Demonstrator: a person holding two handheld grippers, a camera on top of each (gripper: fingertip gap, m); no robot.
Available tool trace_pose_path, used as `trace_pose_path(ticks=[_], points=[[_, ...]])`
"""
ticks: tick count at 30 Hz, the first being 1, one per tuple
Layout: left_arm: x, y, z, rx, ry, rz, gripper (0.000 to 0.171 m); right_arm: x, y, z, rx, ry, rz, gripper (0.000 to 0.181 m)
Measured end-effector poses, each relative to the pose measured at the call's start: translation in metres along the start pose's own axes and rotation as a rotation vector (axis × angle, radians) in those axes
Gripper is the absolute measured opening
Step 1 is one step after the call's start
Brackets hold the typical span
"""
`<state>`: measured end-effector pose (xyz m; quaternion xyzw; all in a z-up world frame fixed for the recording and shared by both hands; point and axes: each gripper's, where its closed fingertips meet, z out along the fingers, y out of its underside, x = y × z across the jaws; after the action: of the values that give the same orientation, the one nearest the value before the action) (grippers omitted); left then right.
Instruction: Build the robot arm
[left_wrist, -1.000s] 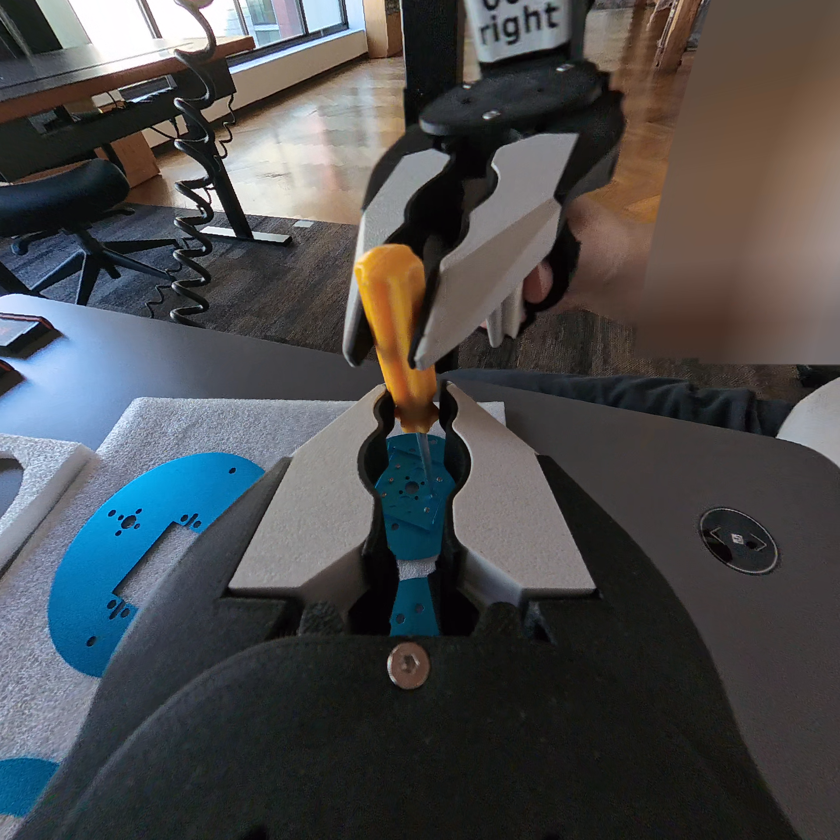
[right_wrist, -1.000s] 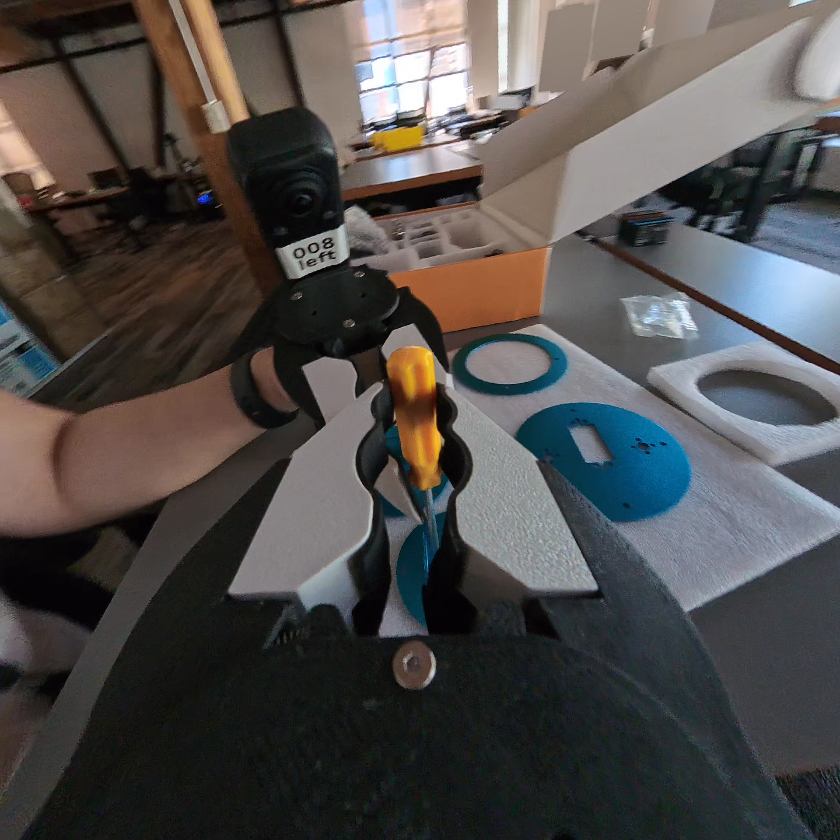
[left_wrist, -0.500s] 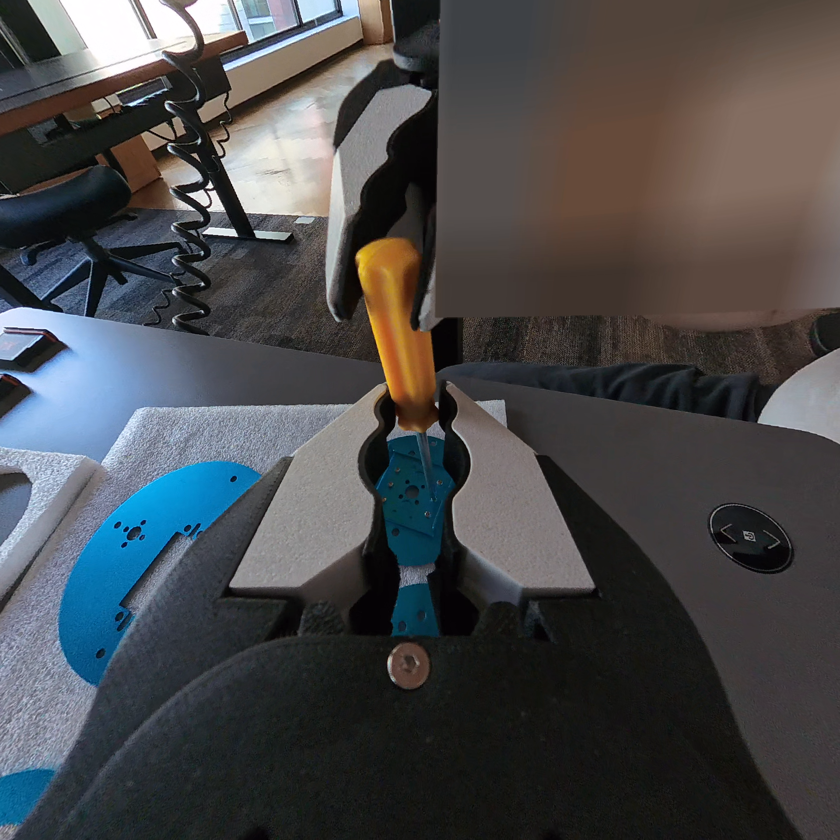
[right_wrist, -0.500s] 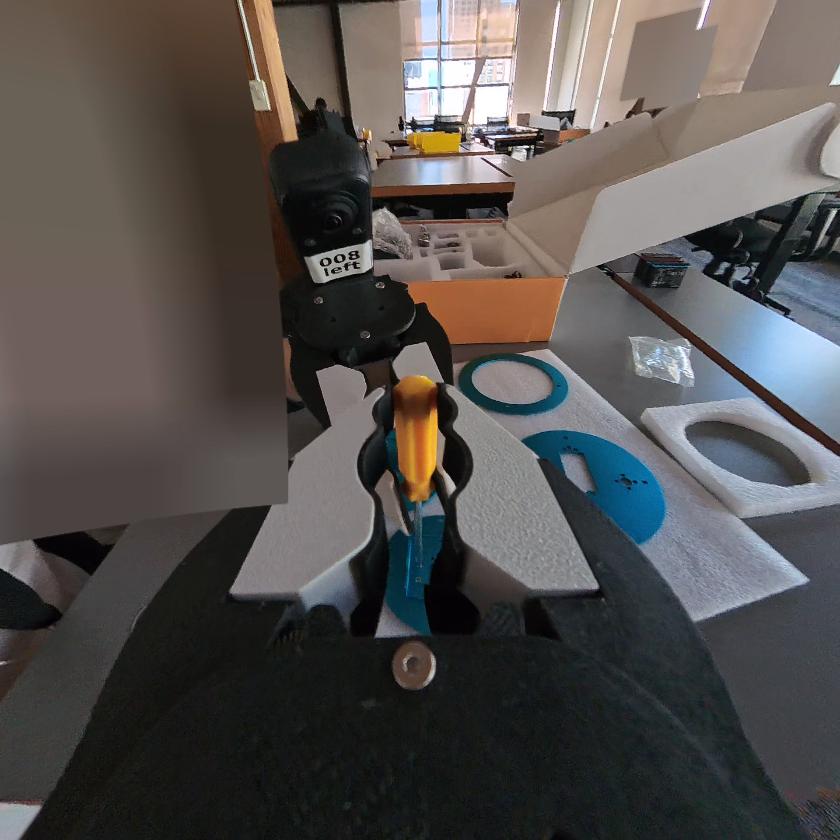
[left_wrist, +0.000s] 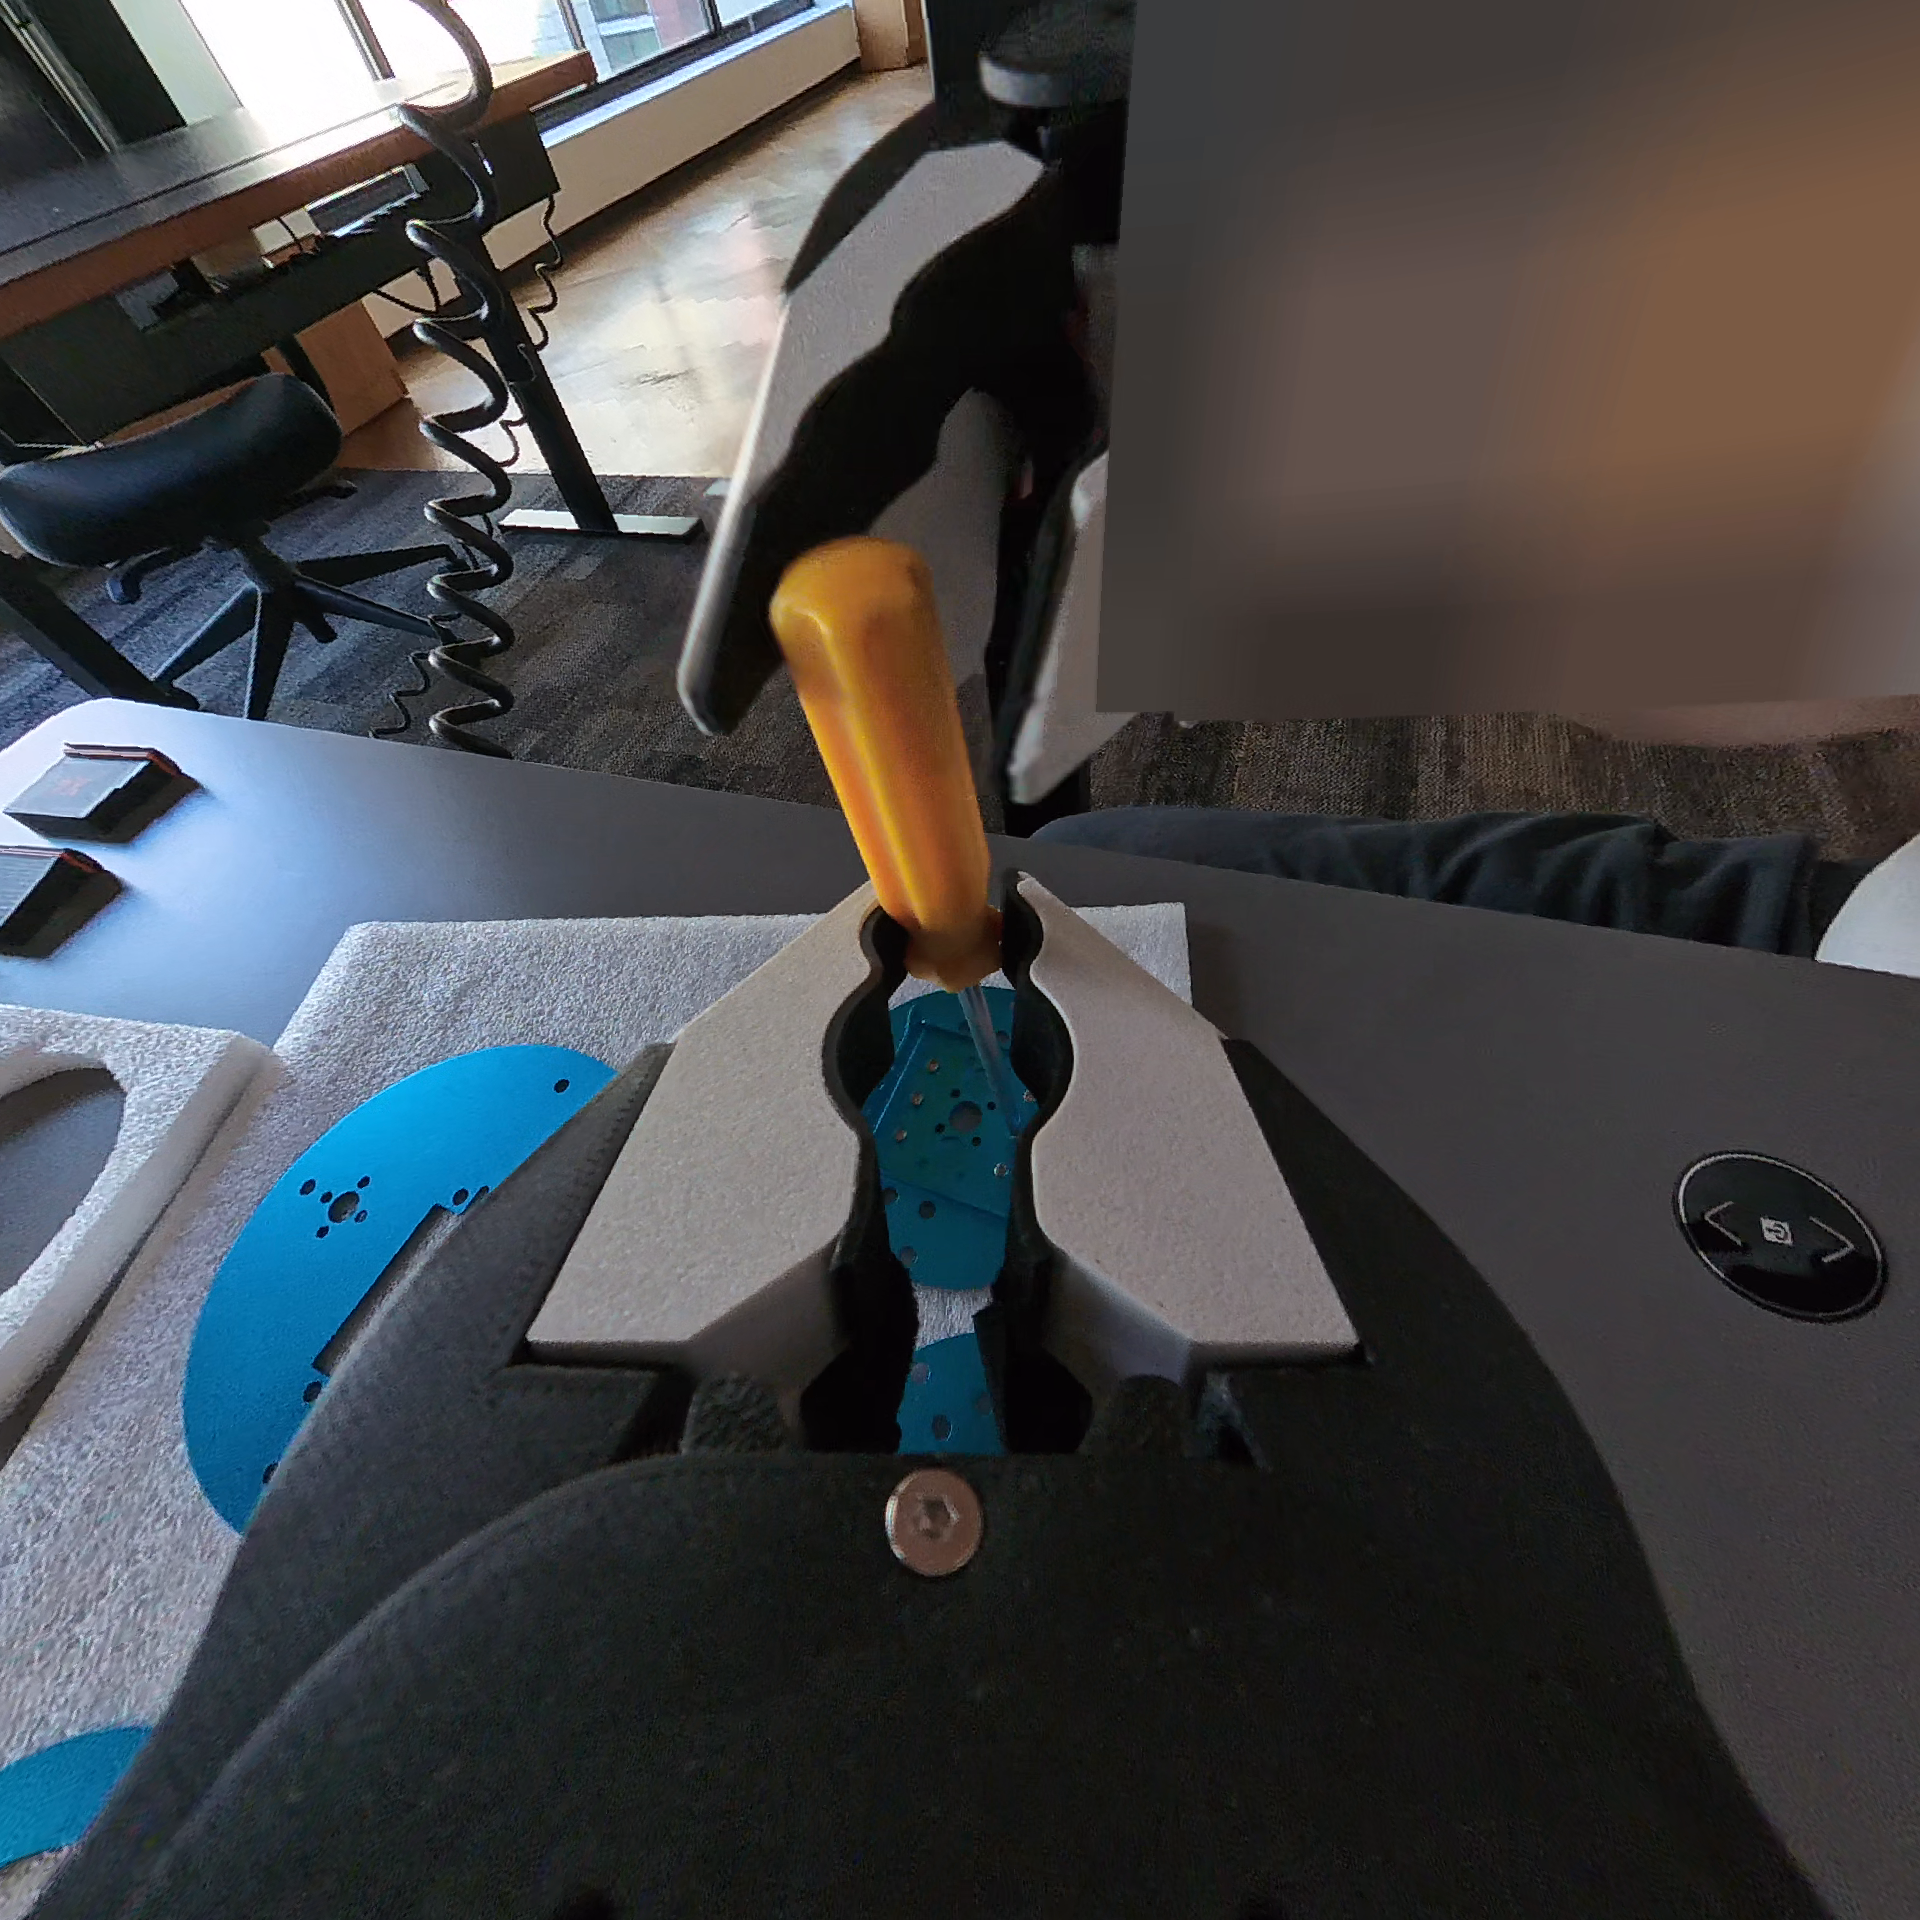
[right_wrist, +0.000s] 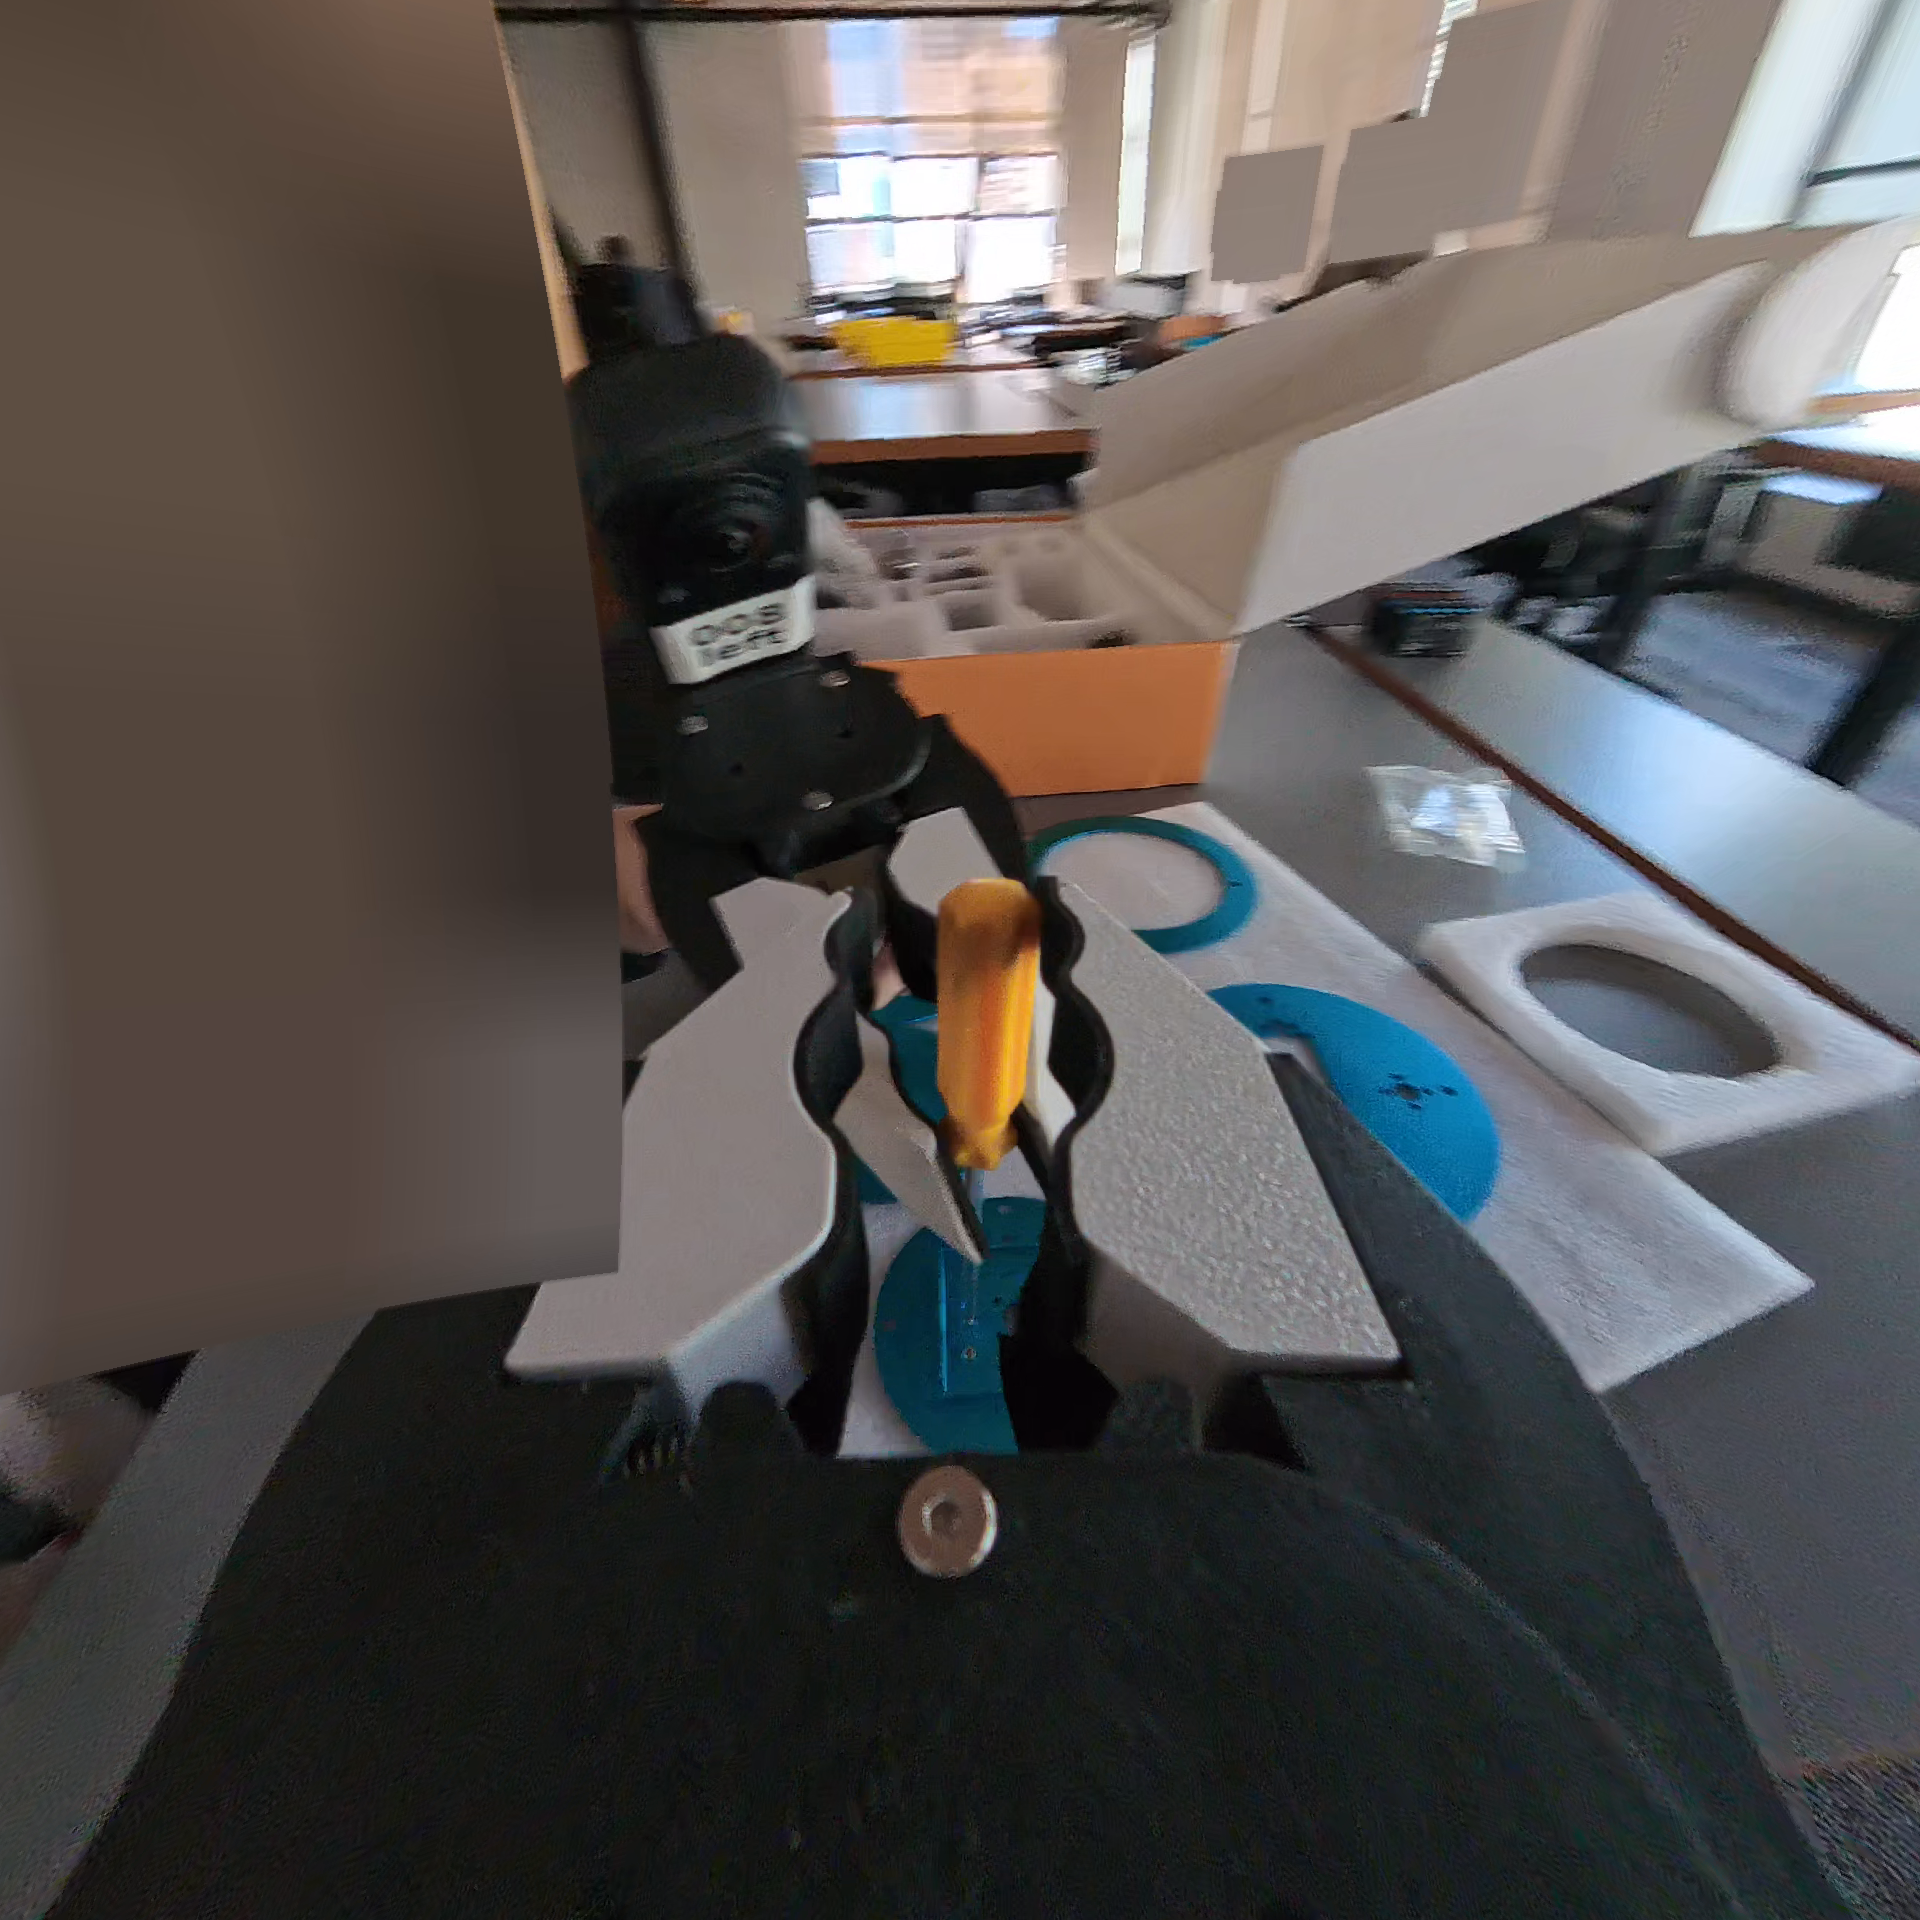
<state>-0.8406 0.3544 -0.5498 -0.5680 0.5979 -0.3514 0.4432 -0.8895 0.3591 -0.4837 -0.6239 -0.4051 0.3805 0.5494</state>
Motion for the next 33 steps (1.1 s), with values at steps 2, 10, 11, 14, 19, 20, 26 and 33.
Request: trace_pose_path(ticks=[2, 10, 11, 14, 19, 20, 26, 33], points=[[0.001, 0.000, 0.001, 0.002, 0.008, 0.001, 0.016, 0.004, 0.004, -0.001, -0.045, -0.040, -0.008, 0.018], [-0.004, 0.000, 0.007, -0.016, -0.029, 0.023, 0.017, 0.018, 0.005, -0.005, 0.032, 0.373, 0.024, 0.021], [-0.004, 0.000, 0.007, -0.015, -0.027, 0.025, 0.017, 0.017, 0.004, -0.006, 0.049, 0.411, 0.022, 0.023], [-0.004, 0.000, 0.008, -0.008, -0.027, 0.017, 0.017, 0.015, 0.004, -0.006, 0.040, 0.337, 0.001, 0.027], [-0.004, 0.001, 0.006, -0.003, -0.006, 0.007, 0.017, 0.004, 0.002, -0.005, -0.030, -0.061, 0.045, 0.018], [-0.002, 0.001, 0.006, -0.002, 0.009, 0.003, 0.016, 0.001, 0.003, -0.005, -0.037, -0.097, 0.036, 0.016], [-0.007, 0.003, 0.013, -0.028, -0.053, 0.028, 0.013, 0.011, 0.004, -0.009, 0.044, 0.206, 0.015, 0.016], [-0.004, 0.004, 0.013, -0.045, -0.044, 0.047, 0.011, 0.003, 0.008, -0.007, -0.005, 0.199, -0.049, 0.023]])
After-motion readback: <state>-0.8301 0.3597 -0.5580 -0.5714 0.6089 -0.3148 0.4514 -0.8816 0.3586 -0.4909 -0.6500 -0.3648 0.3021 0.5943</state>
